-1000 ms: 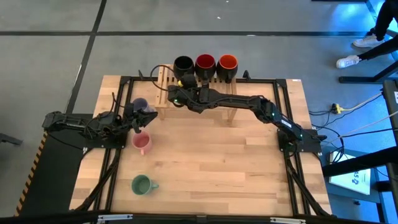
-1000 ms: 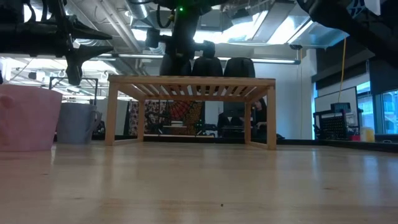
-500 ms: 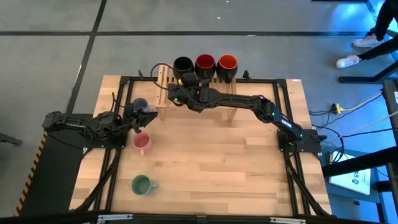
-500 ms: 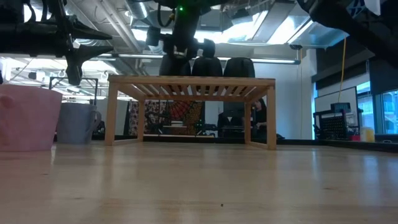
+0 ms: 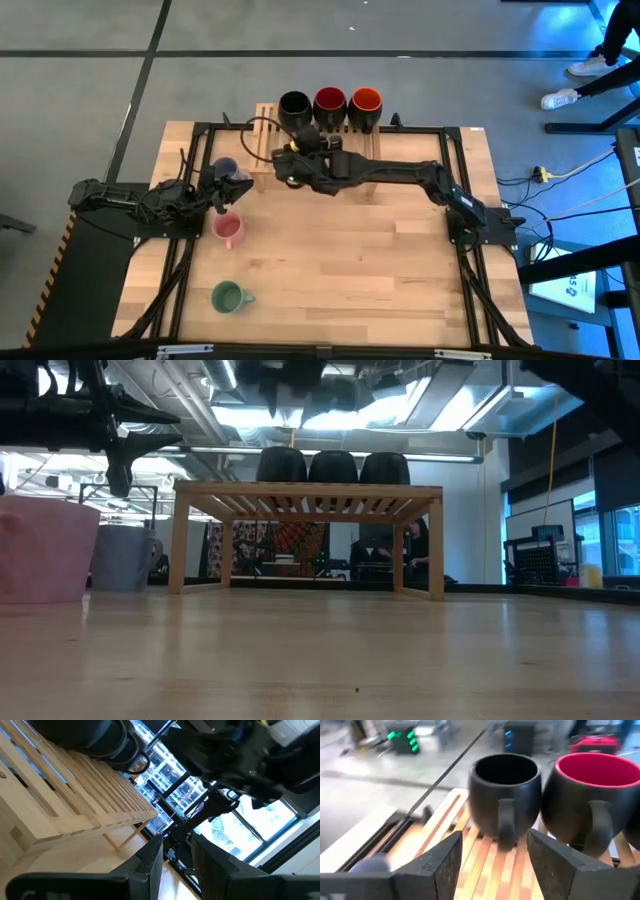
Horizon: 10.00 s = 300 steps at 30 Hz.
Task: Place coffee mugs
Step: Put the green mugs on the shelf, then put the pink mugs on the shelf
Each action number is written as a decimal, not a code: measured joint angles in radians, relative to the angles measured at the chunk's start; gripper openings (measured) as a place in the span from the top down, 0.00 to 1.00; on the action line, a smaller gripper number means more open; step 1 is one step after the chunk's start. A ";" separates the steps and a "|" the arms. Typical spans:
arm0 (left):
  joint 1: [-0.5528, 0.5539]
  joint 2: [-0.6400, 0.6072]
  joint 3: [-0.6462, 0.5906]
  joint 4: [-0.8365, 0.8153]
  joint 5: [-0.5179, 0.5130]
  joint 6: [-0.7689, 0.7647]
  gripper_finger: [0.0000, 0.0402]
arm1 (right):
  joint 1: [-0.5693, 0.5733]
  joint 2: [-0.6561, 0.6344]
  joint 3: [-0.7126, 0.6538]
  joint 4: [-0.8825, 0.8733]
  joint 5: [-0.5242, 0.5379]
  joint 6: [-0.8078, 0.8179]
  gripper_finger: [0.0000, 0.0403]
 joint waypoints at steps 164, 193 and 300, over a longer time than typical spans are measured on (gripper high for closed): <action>-1.055 0.749 1.034 -1.500 -0.157 -0.373 0.76 | 0.401 -0.042 -0.327 0.133 0.005 0.075 0.95; -1.055 0.614 1.034 -1.505 -0.393 -0.029 0.76 | 0.202 -0.249 -0.477 -0.691 0.238 0.985 0.95; -1.056 0.628 1.029 -1.479 -0.460 -0.083 0.76 | 0.323 0.270 -0.171 0.899 -0.540 -0.332 0.42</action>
